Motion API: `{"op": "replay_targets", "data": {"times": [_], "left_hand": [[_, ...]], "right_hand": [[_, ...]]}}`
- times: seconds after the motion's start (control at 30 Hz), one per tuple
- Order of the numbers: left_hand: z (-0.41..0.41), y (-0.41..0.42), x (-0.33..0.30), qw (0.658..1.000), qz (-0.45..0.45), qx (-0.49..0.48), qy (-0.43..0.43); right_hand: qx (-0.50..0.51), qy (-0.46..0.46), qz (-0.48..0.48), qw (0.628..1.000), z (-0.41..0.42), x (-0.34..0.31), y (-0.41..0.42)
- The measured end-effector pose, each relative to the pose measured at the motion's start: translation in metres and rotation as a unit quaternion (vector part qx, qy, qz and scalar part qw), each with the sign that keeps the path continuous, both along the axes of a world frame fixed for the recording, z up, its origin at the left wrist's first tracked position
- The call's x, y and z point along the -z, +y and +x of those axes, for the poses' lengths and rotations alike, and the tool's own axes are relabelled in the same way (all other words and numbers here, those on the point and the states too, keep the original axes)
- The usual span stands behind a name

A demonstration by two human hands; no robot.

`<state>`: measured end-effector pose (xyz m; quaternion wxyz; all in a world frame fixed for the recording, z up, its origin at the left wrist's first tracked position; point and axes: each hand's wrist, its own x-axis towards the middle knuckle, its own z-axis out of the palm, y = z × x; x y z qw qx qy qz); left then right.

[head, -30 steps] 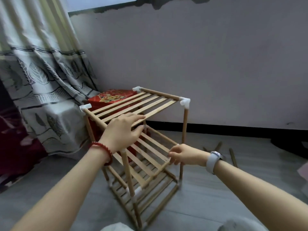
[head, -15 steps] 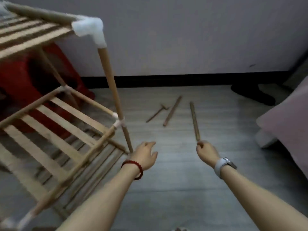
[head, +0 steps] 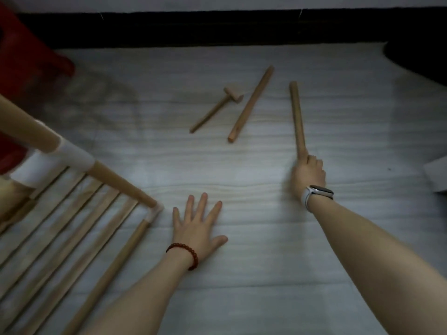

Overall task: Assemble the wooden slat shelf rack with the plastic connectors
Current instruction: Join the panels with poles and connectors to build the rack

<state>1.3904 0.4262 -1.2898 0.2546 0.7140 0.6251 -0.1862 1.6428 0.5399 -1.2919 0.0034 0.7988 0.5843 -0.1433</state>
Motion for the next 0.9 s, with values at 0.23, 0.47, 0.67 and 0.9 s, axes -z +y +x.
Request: {"op": "replay_targets", "data": {"times": [0.23,0.47,0.67,0.9], "left_hand": [[-0.002,0.005,-0.012,0.999,-0.046,-0.024,-0.014],[-0.008,0.002,-0.097,0.995,0.019,-0.071,-0.063],[-0.018,-0.022,-0.218,0.984,0.152,-0.061,-0.072],[-0.040,-0.096,-0.370,0.933,0.353,-0.043,-0.055]], "right_hand": [[0.165,0.171,-0.009,0.971,-0.023,-0.015,-0.010],[0.306,0.374,-0.091,0.871,-0.049,-0.053,-0.053],[0.241,0.446,0.029,0.862,-0.081,-0.166,-0.100],[0.060,0.487,0.227,0.841,-0.112,-0.330,-0.174]]}}
